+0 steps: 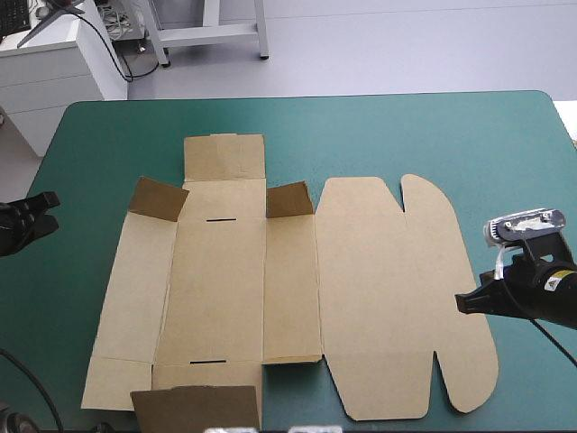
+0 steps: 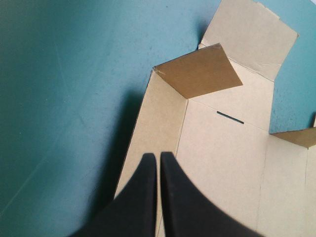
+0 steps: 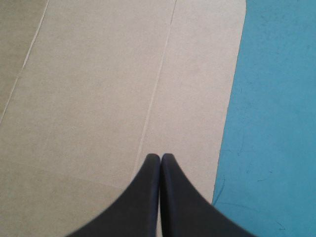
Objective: Fold the box
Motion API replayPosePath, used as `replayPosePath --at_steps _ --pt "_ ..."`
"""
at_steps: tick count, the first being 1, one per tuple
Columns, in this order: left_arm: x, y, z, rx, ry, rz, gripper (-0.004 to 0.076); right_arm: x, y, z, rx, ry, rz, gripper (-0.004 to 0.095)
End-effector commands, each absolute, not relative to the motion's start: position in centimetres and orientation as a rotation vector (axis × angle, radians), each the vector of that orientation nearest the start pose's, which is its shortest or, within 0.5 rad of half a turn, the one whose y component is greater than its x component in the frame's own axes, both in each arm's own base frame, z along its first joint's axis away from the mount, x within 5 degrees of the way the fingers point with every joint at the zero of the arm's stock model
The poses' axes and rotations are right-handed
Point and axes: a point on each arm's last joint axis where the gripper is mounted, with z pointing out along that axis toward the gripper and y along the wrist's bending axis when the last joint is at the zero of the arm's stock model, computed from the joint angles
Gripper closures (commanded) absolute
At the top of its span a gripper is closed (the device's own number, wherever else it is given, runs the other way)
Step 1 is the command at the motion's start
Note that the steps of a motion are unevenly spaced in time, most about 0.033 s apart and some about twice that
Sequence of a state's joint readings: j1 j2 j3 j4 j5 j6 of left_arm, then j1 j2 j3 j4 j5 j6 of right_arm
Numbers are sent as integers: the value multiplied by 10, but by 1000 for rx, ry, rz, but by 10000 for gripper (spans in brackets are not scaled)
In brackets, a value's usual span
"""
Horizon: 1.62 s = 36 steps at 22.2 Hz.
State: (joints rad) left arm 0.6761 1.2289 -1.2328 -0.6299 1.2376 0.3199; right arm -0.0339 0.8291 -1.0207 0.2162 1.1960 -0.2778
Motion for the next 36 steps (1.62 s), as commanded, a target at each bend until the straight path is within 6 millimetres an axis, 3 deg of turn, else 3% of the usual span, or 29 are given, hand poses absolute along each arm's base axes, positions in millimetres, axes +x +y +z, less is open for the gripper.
replayPosePath --at_steps 1,2,3,6,7,8,13,18,25,28,36 --pt "201 94 392 -478 2384 -484 669 129 14 388 -276 2368 141 927" --pt "201 94 392 -478 2385 -482 634 129 14 388 -283 2367 138 927" --pt "201 94 392 -466 2388 -476 539 129 14 388 -288 2366 136 927" --pt "201 95 392 -431 2399 -450 183 129 14 388 -288 2368 136 927" --pt "201 95 392 -442 2398 -454 108 129 14 388 -288 2368 136 927" --pt "201 95 391 -504 2393 -477 85 129 14 388 -288 2368 136 927" --pt "198 93 356 -528 2479 -546 107 129 14 387 -303 2366 130 927" --pt "189 85 309 -452 2602 -627 107 129 14 387 -304 2368 130 927" --pt "171 74 261 -316 2734 -699 107 129 14 387 -307 2367 129 927" --pt "170 76 255 -299 2760 -665 107 129 14 387 -307 2367 129 927" --pt "179 70 237 -303 2782 -862 107 128 14 387 -308 2371 130 927"
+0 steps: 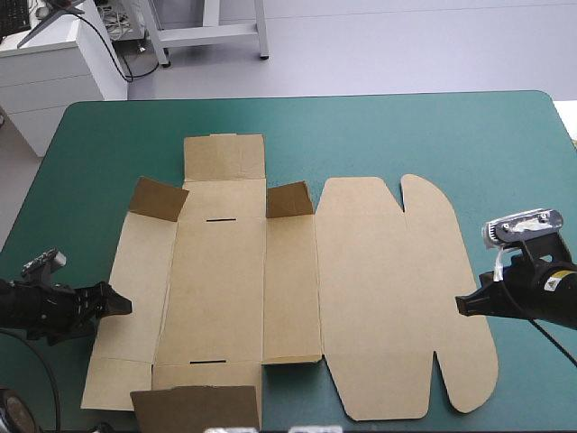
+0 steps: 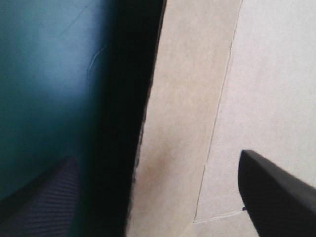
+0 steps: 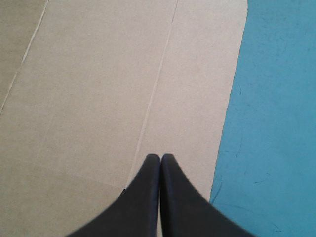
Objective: Fold the box
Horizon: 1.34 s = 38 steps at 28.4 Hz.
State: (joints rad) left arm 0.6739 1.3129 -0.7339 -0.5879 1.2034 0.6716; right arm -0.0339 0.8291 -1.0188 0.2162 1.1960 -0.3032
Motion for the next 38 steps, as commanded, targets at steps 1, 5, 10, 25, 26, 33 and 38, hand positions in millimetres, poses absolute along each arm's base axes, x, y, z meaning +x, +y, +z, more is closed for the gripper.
replayPosePath --at_steps 1,5,10,25,26,33,38 --pt "179 66 233 -286 2797 -877 107 128 14 387 -308 2371 130 927" --pt "184 48 225 -195 2818 -888 107 129 14 387 -308 2369 130 927" --pt "188 36 227 -144 2799 -932 109 128 14 387 -308 2371 130 927" --pt "197 33 228 -163 2742 -897 700 127 14 386 -313 2388 134 927" --pt "197 33 227 -166 2739 -888 730 127 14 386 -313 2388 134 927" --pt "199 35 229 -170 2729 -870 732 127 14 386 -314 2389 135 927" --pt "209 39 248 -68 2722 -795 732 127 14 386 -314 2389 135 927"
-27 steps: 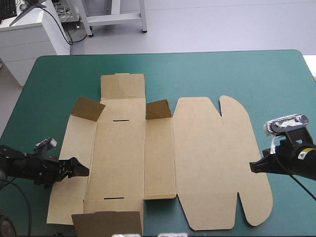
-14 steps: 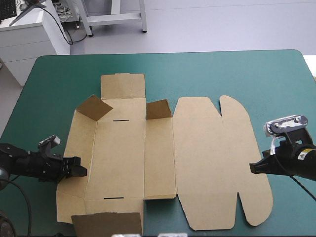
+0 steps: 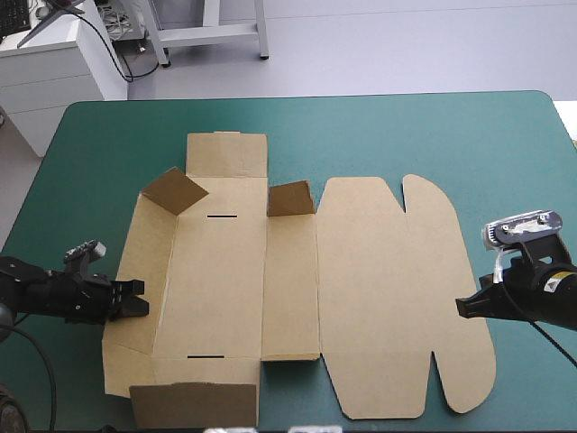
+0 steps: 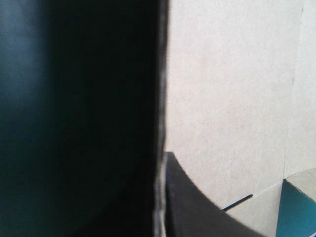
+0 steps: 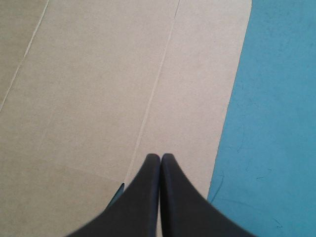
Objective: Fold the box
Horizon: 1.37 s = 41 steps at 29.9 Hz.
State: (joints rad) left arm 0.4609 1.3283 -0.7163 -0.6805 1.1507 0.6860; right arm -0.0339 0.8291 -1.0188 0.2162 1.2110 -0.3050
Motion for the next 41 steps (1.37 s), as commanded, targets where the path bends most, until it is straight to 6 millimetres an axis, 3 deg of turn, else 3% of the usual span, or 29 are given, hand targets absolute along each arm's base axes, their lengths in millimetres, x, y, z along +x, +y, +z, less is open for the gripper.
replayPosePath --at_steps 1,6,12,20,26,32,41 --pt "212 38 253 -18 2738 -746 732 127 14 386 -314 2389 135 927" --pt "234 24 286 235 2707 -520 732 127 14 386 -314 2389 138 927" --pt "270 -17 326 619 2558 -247 732 127 14 385 -315 2395 139 927" --pt "320 -94 349 1046 2355 48 732 124 15 384 -323 2423 150 925" --pt "343 -156 376 1273 1989 362 732 123 15 383 -320 2442 158 925" --pt "343 -215 399 1357 1624 456 732 123 15 382 -318 2444 159 925" --pt "315 -273 407 1477 1265 550 732 124 15 383 -322 2436 152 925"
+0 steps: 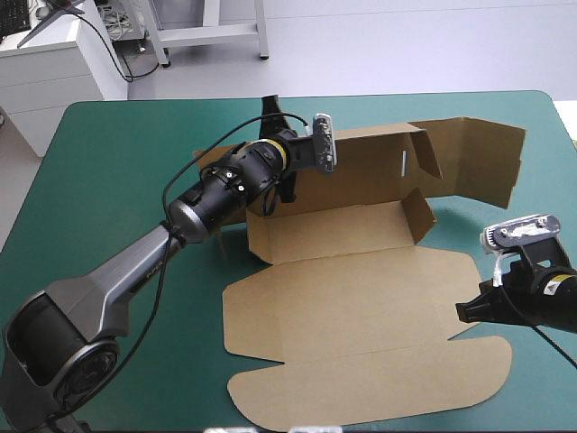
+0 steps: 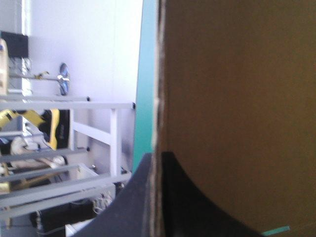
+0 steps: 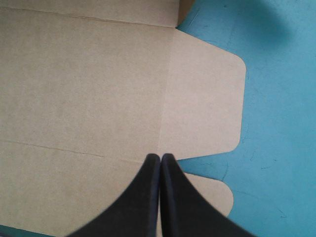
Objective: Fold the box
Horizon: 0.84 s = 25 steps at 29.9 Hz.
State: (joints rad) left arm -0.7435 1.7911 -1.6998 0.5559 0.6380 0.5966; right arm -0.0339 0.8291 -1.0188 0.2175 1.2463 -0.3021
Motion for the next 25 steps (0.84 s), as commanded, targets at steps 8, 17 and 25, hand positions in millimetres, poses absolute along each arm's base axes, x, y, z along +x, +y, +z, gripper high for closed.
replayPosePath --at_steps 8,17,25 --pt "299 -312 388 1530 1206 544 733 124 15 383 -322 2436 152 925" --pt "282 -342 359 1461 1066 705 733 124 14 383 -331 2435 146 925" --pt "280 -339 330 1440 1066 712 732 125 15 384 -326 2417 152 927"
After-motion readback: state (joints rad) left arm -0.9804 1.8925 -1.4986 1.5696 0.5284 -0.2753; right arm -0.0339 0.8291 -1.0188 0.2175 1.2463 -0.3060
